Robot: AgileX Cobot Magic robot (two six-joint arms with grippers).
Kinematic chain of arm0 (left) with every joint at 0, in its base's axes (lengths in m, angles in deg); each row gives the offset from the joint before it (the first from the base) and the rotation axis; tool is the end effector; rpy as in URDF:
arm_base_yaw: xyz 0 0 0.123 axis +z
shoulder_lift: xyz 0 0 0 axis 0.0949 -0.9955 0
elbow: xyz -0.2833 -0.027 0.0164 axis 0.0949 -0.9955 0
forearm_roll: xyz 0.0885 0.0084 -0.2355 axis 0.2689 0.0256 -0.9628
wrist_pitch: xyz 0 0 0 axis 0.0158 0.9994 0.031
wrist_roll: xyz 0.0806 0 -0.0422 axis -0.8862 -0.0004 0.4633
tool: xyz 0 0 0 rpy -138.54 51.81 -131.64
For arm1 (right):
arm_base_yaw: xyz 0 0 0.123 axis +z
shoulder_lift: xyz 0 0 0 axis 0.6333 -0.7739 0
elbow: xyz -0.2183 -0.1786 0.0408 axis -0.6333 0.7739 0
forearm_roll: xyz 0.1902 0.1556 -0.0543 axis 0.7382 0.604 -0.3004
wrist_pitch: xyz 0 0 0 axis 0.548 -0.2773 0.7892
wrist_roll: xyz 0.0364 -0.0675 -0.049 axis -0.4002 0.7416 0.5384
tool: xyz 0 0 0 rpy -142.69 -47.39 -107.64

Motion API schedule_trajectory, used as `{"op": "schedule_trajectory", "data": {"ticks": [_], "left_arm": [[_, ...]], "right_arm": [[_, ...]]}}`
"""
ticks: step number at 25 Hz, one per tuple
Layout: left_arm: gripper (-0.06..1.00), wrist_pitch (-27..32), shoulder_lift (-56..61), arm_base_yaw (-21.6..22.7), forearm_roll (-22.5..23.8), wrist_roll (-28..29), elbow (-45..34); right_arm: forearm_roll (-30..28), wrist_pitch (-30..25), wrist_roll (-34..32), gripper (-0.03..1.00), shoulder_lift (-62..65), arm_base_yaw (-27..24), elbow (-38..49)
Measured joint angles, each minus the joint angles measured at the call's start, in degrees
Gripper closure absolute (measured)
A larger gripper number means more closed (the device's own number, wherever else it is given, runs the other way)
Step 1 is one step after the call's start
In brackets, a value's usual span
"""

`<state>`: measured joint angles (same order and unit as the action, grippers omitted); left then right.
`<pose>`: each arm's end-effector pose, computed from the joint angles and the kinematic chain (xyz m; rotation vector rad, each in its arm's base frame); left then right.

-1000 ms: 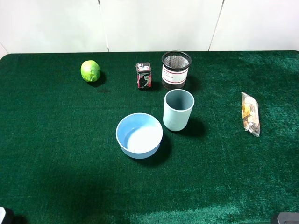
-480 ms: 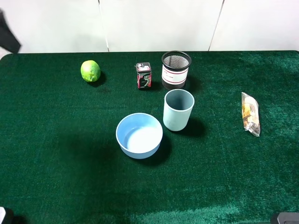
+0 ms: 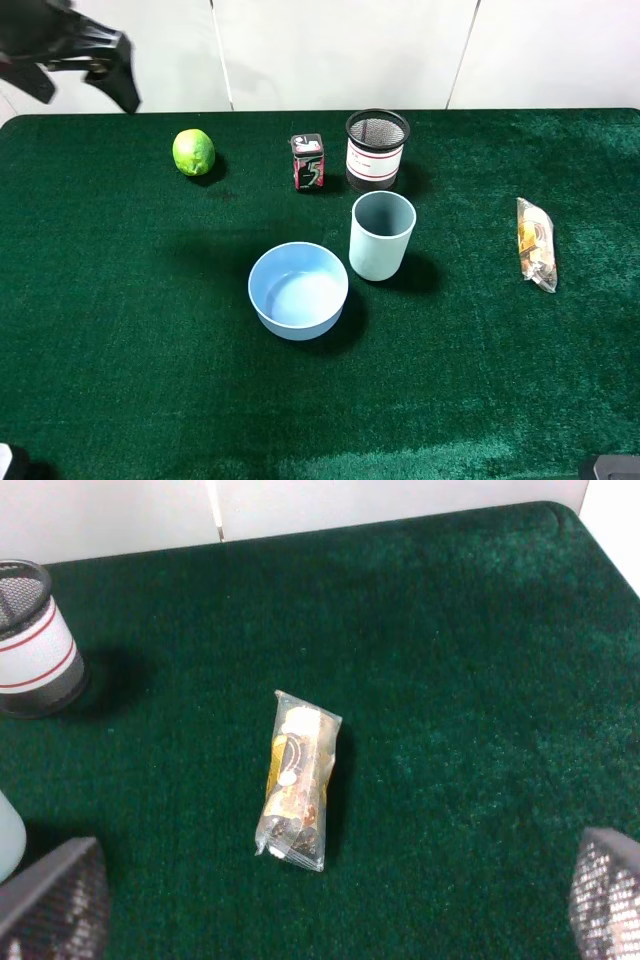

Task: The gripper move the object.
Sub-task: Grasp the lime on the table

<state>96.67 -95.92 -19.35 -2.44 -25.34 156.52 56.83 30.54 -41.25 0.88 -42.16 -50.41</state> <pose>0.3263 -0.0757 0.2849 0.2720 2.6625 -0.0110 -0.0041 0.0016 0.2786 0.0659 2.0080 -0.0011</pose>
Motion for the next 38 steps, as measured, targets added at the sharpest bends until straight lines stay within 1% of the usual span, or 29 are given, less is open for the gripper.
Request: {"op": "schedule_trajectory", "data": {"ticks": [9,17,21,25,33,38], "left_arm": [[0.04,-2.81,-13.12,-1.67,0.27,4.49,9.04],[0.04,-2.08,-23.90,-1.91,0.95,8.03,20.07],[0.04,-1.56,-28.35,-2.45,1.14,9.94,24.04],[0.04,-1.15,-31.55,-2.51,1.09,11.72,25.57],[0.04,-1.10,-35.58,-2.51,1.72,15.02,25.57],[0.04,-2.79,-37.90,-2.51,2.38,16.25,25.57]], "right_arm": [[0.00,0.00,0.00,0.28,0.00,0.00,0.00],[0.00,0.00,0.00,0.28,0.00,0.00,0.00],[0.00,0.00,0.00,0.28,0.00,0.00,0.00],[0.00,0.00,0.00,0.28,0.00,0.00,0.00],[0.00,0.00,0.00,0.28,0.00,0.00,0.00],[0.00,0.00,0.00,0.28,0.00,0.00,0.00]]}}
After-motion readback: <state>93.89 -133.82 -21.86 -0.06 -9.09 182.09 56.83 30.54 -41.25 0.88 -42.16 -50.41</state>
